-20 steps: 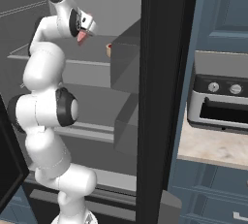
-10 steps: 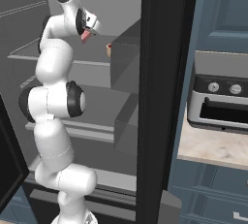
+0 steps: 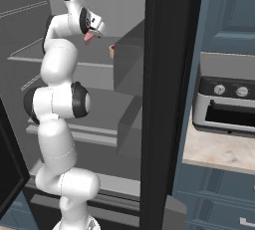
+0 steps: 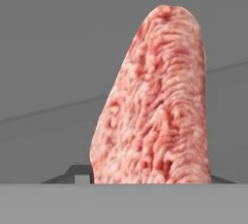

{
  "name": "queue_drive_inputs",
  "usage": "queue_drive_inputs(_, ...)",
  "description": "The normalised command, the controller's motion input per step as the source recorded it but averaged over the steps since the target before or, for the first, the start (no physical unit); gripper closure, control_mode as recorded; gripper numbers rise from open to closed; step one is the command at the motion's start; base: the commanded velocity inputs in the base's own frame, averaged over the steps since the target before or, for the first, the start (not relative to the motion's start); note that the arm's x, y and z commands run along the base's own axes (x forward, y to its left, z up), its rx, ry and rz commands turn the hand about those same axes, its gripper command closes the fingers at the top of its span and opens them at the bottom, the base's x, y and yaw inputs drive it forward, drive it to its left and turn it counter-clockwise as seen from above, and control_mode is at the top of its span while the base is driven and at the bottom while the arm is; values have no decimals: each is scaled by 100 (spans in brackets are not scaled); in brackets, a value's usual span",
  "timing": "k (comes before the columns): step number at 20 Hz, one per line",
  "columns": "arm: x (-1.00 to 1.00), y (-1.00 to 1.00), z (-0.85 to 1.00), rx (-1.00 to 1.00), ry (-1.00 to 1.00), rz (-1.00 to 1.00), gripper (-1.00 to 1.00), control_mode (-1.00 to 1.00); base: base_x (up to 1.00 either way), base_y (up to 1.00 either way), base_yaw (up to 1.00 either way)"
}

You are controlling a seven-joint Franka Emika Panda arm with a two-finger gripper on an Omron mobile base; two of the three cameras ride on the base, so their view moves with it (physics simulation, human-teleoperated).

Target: Place the steak on the counter behind the older steak on the same shelf of the fridge to maintain FIFO order. Close the fridge door when finished.

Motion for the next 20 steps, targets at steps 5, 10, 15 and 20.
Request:
queue_drive_inputs(5,-1,0,-42,0,0,0,-100,-100,0,0,0)
queue_drive_inputs(10,-12,3,-12,0,-7,0,-100,-100,0,0,0)
queue_drive_inputs(15,-50,21,2,0,-11,0,-100,-100,0,0,0)
queue_drive_inputs(20,-93,20,0,0,-5,0,-100,-100,0,0,0)
